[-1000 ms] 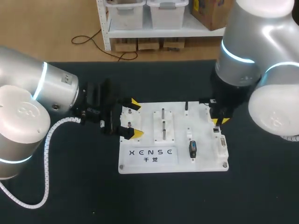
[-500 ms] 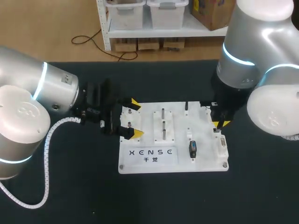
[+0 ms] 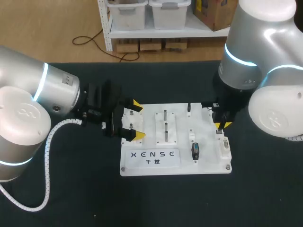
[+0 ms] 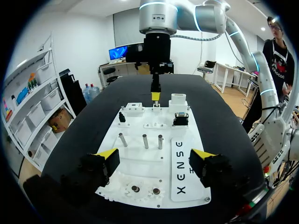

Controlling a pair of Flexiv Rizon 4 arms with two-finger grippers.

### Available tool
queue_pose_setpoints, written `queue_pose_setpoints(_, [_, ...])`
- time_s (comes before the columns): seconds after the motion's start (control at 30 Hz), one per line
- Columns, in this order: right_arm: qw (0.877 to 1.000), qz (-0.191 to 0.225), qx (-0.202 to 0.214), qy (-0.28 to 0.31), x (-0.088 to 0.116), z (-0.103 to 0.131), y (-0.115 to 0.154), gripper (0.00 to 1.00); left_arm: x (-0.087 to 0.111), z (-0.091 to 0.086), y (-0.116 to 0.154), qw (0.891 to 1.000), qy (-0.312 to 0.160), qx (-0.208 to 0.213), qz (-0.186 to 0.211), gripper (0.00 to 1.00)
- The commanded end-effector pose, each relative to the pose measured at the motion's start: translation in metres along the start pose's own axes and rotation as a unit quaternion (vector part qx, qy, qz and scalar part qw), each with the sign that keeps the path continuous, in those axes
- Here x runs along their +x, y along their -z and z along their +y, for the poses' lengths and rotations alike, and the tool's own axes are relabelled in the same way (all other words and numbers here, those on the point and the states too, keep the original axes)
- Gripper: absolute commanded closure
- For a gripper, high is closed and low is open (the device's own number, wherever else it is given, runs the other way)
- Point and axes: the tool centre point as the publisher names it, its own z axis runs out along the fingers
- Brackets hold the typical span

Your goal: Insert the Ethernet cable into its matching sockets.

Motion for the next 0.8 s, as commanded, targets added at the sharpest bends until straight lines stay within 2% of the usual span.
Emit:
queue_pose_setpoints(0.03, [1.0, -0.002, 0.001, 0.001, -0.0011, -0.0003, -0.0005, 1.0, 0.0003, 0.0006, -0.0009, 1.0, 0.0, 0.0, 0.0, 0.0])
queue_pose_setpoints(0.8, [1.0, 0.002, 0.002, 0.004, -0.0022, -0.0012, -0.004, 1.0, 0.0003, 0.0006, -0.0009, 1.0, 0.0, 0.0, 0.0, 0.0])
